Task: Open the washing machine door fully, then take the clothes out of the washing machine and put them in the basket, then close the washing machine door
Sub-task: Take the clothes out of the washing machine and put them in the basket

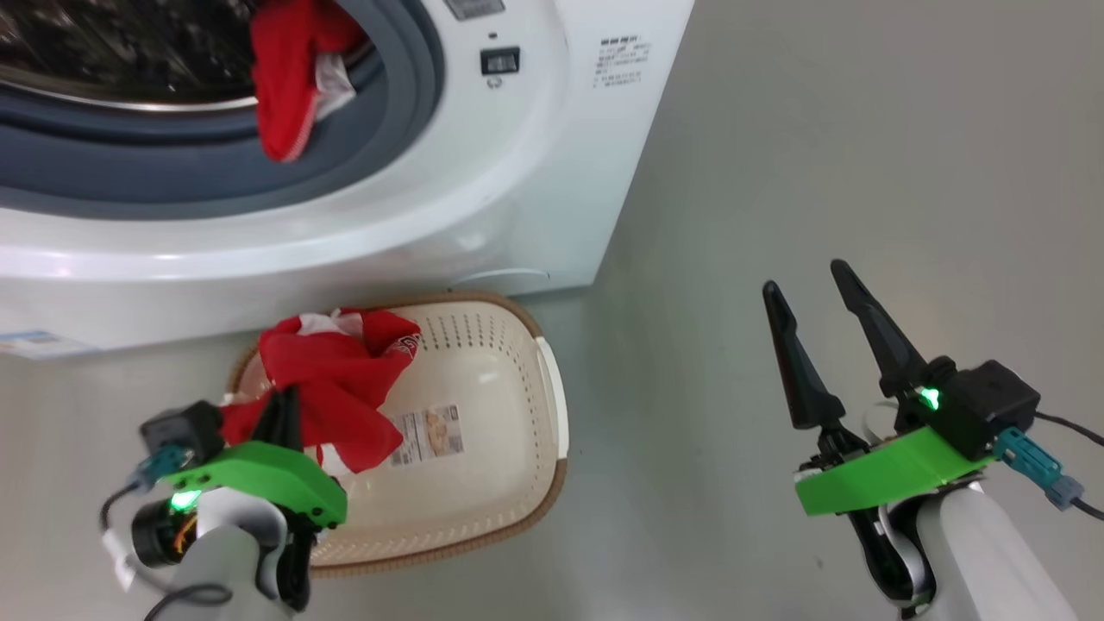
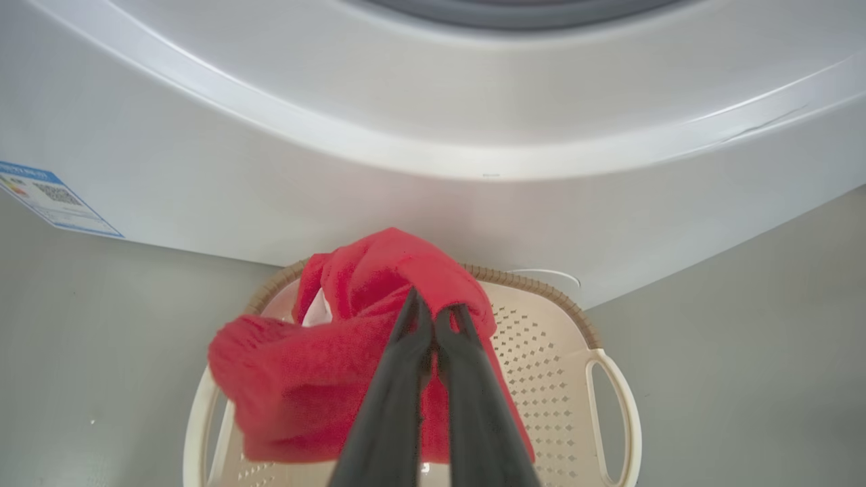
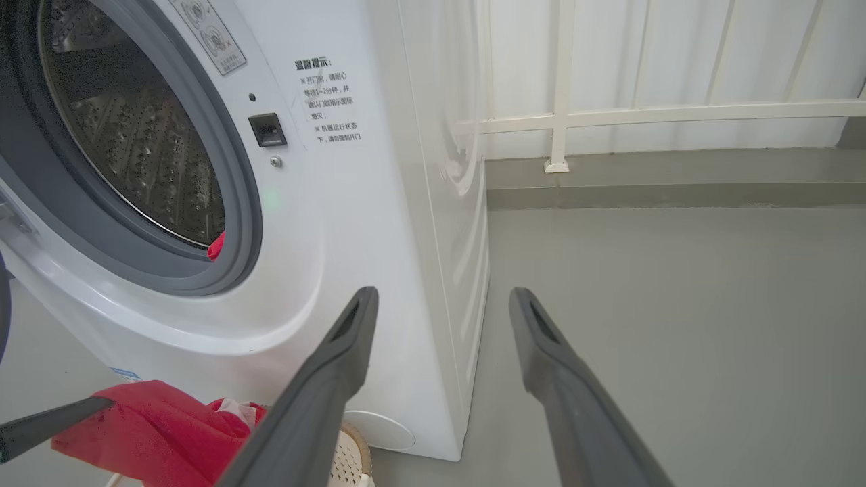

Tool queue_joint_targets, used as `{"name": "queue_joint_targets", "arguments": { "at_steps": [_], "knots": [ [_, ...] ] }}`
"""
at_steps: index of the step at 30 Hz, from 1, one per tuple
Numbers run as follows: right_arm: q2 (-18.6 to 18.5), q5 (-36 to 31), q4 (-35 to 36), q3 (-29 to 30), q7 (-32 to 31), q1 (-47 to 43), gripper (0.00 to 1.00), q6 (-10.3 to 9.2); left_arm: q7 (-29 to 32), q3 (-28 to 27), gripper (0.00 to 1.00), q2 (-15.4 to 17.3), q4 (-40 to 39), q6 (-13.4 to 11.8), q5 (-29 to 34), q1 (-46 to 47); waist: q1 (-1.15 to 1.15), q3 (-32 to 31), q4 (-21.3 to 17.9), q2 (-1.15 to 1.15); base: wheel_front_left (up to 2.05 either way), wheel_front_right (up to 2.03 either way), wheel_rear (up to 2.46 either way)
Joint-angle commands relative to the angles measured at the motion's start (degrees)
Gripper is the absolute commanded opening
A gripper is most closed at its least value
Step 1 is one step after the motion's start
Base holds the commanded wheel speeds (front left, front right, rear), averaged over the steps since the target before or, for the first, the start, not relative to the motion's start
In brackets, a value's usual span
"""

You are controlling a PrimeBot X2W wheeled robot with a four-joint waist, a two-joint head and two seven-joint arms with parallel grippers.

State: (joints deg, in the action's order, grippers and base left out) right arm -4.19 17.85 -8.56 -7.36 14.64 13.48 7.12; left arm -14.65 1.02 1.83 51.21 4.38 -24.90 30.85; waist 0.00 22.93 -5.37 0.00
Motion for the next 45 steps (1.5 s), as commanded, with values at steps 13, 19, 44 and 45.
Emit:
{"name": "queue_joint_targets", "arguments": {
  "at_steps": [13,19,44,45],
  "knots": [
    [0.30,0.36,1.38,-3.38,0.36,3.40,1.00,0.36,6.53,2.98,0.00,1.89,20.65,0.68,-0.51,11.65,0.00,7.81,-3.35,0.00,0.00,0.00,0.00],
    [0.60,0.60,1.15,-3.60,0.36,3.83,1.00,0.36,10.08,4.96,0.00,2.93,22.16,-0.38,0.90,12.06,0.00,8.96,-4.25,0.00,0.00,0.00,0.00],
    [0.04,0.23,-1.04,-2.23,0.36,1.23,1.00,0.36,-0.28,7.30,1.00,3.16,17.93,1.95,1.42,3.27,0.00,-4.20,0.80,0.00,0.00,0.00,0.00],
    [-0.04,0.20,-1.14,-2.08,0.36,0.87,1.00,0.36,-0.30,6.82,1.00,3.39,15.89,1.90,1.47,2.44,0.00,-5.02,1.09,0.00,0.00,0.00,0.00]
  ]
}}
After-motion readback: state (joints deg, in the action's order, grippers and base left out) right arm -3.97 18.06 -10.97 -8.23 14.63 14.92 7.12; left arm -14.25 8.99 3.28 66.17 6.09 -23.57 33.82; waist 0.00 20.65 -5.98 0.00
